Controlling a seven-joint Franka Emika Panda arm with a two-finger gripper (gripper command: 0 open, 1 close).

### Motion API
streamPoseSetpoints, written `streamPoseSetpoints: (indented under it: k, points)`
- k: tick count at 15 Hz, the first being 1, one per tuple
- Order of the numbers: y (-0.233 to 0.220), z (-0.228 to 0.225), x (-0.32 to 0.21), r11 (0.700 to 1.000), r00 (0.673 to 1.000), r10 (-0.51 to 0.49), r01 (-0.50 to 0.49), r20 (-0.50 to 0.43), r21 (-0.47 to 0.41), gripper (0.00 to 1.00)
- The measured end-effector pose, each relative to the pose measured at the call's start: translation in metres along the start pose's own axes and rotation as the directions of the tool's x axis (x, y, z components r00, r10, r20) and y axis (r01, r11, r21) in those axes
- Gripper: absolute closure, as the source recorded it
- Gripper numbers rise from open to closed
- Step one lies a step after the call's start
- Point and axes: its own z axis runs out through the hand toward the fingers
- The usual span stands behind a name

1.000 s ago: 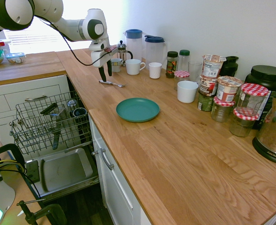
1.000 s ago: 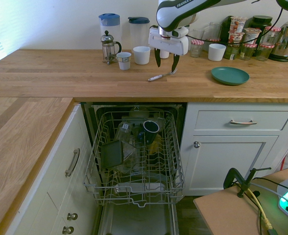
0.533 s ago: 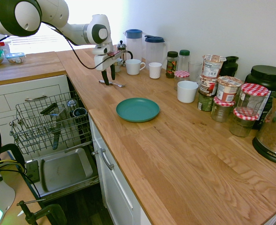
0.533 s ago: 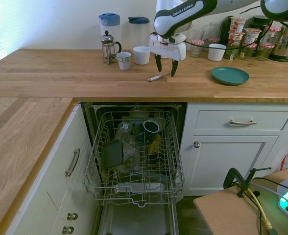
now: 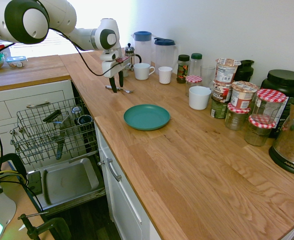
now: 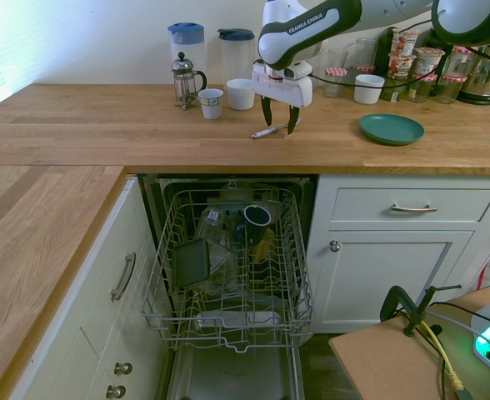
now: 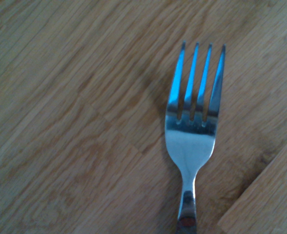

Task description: Put the fork in the dishwasher

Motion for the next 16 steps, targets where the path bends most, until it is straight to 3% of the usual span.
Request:
streamPoseSetpoints:
  k: [12,16]
  points:
    - [-0.013,0.005,-0.003,0.999,1.000,0.005,-0.004,0.029,-0.034,1.00]
    - [-0.015,0.006,0.000,0.998,0.998,-0.041,0.043,0.044,-0.038,1.00]
